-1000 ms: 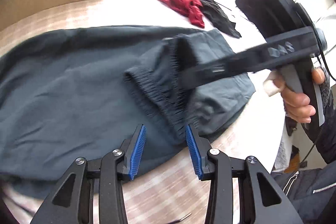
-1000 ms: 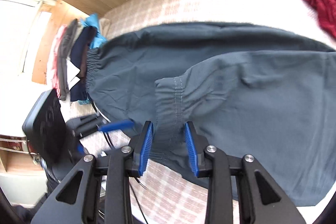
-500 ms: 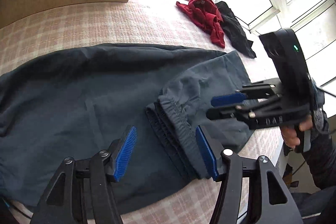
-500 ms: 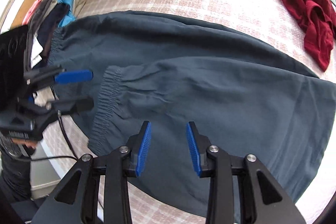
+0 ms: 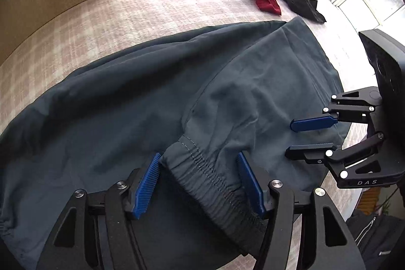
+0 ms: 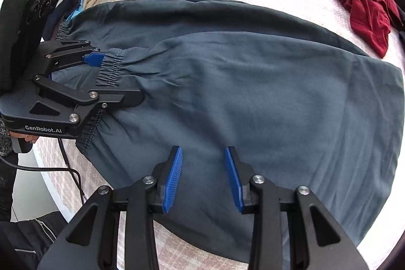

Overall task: Fold clothes
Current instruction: 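Grasp the cuff end of the folded pants with the left gripper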

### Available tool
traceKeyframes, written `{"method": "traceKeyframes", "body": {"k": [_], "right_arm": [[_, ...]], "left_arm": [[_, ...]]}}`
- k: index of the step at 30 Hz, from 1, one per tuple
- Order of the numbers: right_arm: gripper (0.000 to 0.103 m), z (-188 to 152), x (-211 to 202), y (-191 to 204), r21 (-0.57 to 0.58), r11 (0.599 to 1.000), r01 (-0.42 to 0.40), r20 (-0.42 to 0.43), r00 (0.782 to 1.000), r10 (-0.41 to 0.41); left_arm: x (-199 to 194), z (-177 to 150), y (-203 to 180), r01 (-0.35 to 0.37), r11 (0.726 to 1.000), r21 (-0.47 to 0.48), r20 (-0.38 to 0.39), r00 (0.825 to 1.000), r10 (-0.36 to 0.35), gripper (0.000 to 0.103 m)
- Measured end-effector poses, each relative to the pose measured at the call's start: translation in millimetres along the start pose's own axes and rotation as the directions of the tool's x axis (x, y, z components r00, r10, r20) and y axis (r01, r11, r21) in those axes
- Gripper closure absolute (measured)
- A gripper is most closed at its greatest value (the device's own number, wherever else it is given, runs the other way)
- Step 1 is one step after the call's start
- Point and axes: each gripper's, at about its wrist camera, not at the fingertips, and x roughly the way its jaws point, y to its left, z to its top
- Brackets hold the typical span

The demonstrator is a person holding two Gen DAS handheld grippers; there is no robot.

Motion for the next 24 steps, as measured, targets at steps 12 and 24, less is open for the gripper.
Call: {"method": "traceKeyframes", "body": {"k": [12,24], "right_arm": [[0.060,-20,-62,-64,0.219,0.975,-0.030,0.190,0.982,-0.013],[0.060,-56,-88,-133,0.445,0.895,-0.020,0.246,0.964,-0.100]], "left_arm": [[-31,-9,-8,0.096,0.995,0.018,0.112,0.989,-0.097,0.092],[-126,-45,68,0.040,0.997,-0.071,0.136,0.990,-0.030,0.093]]}}
